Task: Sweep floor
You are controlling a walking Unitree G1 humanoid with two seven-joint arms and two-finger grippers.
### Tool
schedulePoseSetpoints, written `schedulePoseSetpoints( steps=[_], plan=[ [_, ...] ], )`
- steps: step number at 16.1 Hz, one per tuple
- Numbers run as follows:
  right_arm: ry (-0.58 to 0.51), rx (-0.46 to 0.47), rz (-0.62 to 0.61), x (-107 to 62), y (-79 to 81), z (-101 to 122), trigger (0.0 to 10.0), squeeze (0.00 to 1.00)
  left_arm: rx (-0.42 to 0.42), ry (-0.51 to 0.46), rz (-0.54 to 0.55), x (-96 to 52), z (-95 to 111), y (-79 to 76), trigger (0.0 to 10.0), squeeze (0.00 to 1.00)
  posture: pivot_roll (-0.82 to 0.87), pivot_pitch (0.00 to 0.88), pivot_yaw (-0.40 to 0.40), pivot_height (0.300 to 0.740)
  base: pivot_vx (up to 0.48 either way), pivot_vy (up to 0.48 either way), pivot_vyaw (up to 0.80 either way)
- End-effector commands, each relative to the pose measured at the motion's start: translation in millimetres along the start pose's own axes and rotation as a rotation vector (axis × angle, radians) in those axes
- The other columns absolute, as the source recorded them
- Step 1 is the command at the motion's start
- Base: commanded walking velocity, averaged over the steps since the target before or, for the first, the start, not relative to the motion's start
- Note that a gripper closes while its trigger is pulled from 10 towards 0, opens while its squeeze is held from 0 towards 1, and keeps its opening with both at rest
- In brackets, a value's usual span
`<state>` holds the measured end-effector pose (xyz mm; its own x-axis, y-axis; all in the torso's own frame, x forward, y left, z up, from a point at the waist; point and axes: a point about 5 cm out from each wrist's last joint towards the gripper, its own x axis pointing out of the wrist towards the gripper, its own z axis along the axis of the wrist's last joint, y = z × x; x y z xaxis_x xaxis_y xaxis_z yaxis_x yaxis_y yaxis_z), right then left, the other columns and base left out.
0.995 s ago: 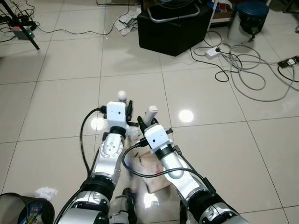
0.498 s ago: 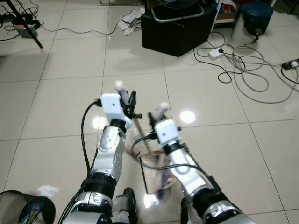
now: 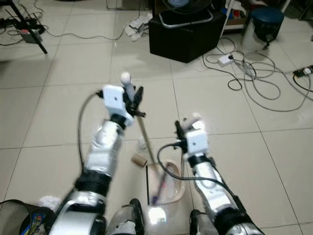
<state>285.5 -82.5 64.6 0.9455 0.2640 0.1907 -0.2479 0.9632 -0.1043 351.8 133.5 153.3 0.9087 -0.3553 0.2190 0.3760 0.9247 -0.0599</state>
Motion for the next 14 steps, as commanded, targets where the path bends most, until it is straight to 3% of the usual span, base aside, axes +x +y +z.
schedulePoseSetpoints(
  steps=[1, 2, 5, 9, 12, 14],
  plan=[
    [-0.043, 0.016, -0.029, -2.1, -11.1, 7.8, 10.0, 0.0, 0.033, -0.099, -0.043, 7.0, 35.2, 12.0, 10.0, 0.0, -0.02, 0.056, 0.082, 0.74, 0.0, 0.0, 0.0],
    [-0.059, 0.005, -0.04, -6.4, -20.4, 11.2, 10.0, 0.0, 0.058, -0.105, -0.07, 4.8, 46.9, 22.0, 10.0, 0.0, -0.02, 0.038, 0.084, 0.74, 0.0, 0.0, 0.0],
    [-0.082, -0.001, -0.059, -11.6, -33.8, 18.4, 10.0, 0.0, 0.095, -0.086, -0.085, -3.3, 55.5, 35.8, 10.0, 0.0, -0.03, 0.016, 0.095, 0.74, 0.0, 0.0, 0.0],
    [-0.131, 0.038, -0.096, -16.2, -47.0, 41.1, 10.0, 0.0, 0.17, -0.009, 0.035, -26.9, 53.5, 60.1, 10.0, 0.0, -0.05, 0.0, 0.121, 0.74, 0.0, 0.0, 0.0],
    [-0.152, 0.094, -0.102, -11.7, -56.1, 76.6, 10.0, 0.0, 0.223, 0.134, 0.108, -51.6, 28.8, 63.2, 10.0, 0.0, -0.08, 0.0, 0.131, 0.74, 0.0, 0.0, 0.0],
    [-0.193, 0.097, -0.11, -6.2, -64.2, 103.1, 10.0, 0.0, 0.26, 0.157, 0.152, -64.2, 16.7, 58.9, 10.0, 0.0, -0.09, 0.0, 0.123, 0.74, 0.0, 0.0, 0.0]
  ],
)
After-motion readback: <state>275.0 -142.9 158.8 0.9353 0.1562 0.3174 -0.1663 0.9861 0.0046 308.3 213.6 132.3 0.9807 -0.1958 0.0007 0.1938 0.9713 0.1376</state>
